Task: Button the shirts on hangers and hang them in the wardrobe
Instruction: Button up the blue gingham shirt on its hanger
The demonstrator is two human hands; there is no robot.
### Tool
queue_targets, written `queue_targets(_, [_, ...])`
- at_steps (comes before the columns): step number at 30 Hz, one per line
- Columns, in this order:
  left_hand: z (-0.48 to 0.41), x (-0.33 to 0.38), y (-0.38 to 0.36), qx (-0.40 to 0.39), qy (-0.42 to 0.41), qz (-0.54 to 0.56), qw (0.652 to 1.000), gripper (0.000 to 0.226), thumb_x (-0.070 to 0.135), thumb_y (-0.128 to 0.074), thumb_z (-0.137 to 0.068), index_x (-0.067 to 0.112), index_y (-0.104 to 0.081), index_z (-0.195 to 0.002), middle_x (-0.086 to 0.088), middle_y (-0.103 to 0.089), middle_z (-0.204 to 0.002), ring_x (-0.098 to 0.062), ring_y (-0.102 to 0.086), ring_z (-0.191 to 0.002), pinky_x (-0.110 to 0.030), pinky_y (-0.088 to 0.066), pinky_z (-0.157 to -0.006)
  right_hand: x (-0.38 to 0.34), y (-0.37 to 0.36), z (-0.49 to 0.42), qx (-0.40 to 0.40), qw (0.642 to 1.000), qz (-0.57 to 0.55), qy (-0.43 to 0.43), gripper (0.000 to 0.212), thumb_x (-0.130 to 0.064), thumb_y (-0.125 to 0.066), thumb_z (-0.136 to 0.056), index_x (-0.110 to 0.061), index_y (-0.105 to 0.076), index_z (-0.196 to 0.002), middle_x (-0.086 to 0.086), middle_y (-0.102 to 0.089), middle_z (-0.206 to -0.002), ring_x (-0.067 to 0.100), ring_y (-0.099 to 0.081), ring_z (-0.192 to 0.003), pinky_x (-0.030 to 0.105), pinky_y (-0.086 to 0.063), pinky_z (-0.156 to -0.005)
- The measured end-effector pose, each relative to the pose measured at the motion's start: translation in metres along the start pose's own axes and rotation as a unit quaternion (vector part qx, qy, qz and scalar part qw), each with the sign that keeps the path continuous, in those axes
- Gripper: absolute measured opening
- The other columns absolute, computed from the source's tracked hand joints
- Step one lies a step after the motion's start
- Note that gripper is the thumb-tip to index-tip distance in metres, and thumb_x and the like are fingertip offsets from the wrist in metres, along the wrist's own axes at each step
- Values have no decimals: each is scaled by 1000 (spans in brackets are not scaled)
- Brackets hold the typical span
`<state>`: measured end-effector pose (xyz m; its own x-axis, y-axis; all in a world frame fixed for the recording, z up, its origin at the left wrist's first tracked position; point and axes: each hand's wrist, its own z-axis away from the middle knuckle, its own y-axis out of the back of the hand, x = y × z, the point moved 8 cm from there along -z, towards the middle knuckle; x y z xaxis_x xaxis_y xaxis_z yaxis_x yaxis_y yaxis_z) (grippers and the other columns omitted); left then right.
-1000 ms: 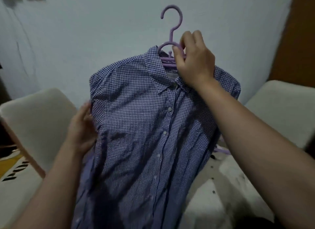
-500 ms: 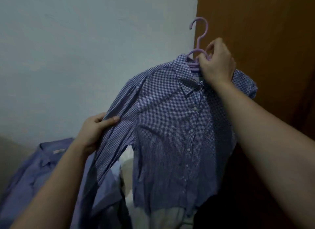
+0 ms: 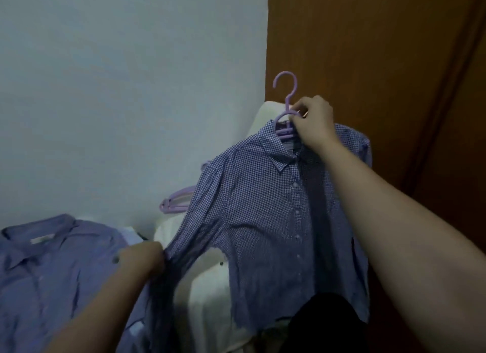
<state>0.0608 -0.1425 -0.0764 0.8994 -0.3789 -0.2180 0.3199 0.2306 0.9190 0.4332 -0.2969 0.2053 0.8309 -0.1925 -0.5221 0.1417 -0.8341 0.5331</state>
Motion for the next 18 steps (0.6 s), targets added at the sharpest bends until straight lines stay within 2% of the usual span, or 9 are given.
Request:
queue_targets(1, [2,8,19,18,-23,17,999,50,31,-62,-90,12,-58,-136,-9,-60,-139,-28,-59,-127,-43,-46,-107,-2,-3,1,3,1000,5,1,6,-20,-70,-87,-23,-73,-91,5,-64,-108,28,-59,-97,51,-52,-87])
queue_targets(3, [11,24,75,98,-77,181,976,53,24,-66,-90,11,-53,-140,-12,-58,-141,-29,-59,-124,-36,-47,-103,-10,-9,4,1,1000,19,11,5,-23,-72,-86,-22,-73,-91,5,-61,-110,27,-56,-100,48,-52,-87])
queue_targets(5, [33,33,143,246,-140,341,897,47,33,-64,-86,16,-60,-130,-9,-63,-131,-30,-62,-116,-41,-49,-100,-18,-20,6,-15,999,18,28,10,-28,-74,-86,-19,-72,-90,4,-56,-108,22,-53,-100,36,-49,-80])
queue_targets(6, [49,37,174,321,-168,375,853,46,43,-59,-82,21,-63,-123,-5,-64,-124,-28,-62,-113,-45,-50,-99,-23,-25,8,-22,999,15,38,12,-30,-75,-86,-18,-71,-88,2,-54,-106,20,-52,-97,31,-44,-76])
queue_targets(8, [73,55,219,384,-226,395,804,49,60,-51,-77,32,-62,-117,5,-61,-116,-22,-61,-110,-51,-48,-100,-36,-33,13,-30,997,10,66,16,-33,-76,-85,-19,-70,-83,0,-51,-100,18,-51,-92,26,-37,-72])
queue_targets(10, [81,78,246,368,-263,396,800,53,76,-46,-75,40,-60,-111,10,-62,-111,-18,-61,-109,-52,-47,-100,-49,-39,17,-32,996,-1,88,20,-36,-76,-84,-18,-69,-81,-2,-49,-96,18,-52,-88,26,-37,-70])
queue_targets(12, [78,95,261,342,-275,403,803,49,81,-49,-74,41,-61,-100,13,-68,-99,-16,-64,-98,-50,-50,-96,-55,-40,21,-24,995,-20,95,20,-36,-76,-85,-17,-70,-81,-2,-50,-94,18,-54,-85,28,-41,-68])
queue_targets(15, [67,104,271,342,-295,435,779,19,51,-69,-87,32,-67,-87,7,-69,-87,-14,-62,-80,-38,-53,-81,-53,-38,27,-4,994,-65,93,18,-35,-77,-84,-17,-72,-81,0,-54,-93,16,-57,-84,30,-54,-72])
queue_targets(18, [61,111,270,316,-338,467,753,10,30,-73,-91,21,-69,-89,4,-67,-88,-6,-56,-72,-26,-45,-68,-43,-34,33,1,992,-90,84,18,-33,-78,-83,-15,-74,-85,2,-51,-94,15,-49,-93,5,-42,-72])
